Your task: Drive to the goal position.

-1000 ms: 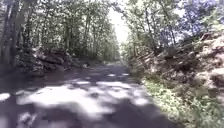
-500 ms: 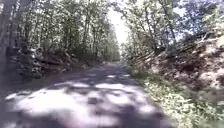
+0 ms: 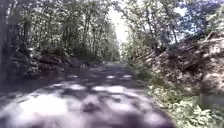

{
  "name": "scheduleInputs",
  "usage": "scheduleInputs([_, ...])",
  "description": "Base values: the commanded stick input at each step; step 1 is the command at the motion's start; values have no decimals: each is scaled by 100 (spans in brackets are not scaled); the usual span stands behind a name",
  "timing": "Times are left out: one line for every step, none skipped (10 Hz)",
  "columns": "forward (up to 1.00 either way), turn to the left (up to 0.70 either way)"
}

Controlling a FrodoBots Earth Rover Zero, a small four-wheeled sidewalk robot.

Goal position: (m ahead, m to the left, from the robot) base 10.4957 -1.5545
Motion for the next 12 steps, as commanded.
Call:
scheduleInputs([45, 0])
scheduleInputs([45, 0])
scheduleInputs([45, 0])
scheduleInputs([45, 0])
scheduleInputs([45, -8])
scheduleInputs([45, -27])
scheduleInputs([45, -26])
scheduleInputs([45, -15])
scheduleInputs([45, -5])
scheduleInputs([45, 0])
scheduleInputs([45, 0])
scheduleInputs([45, 0])
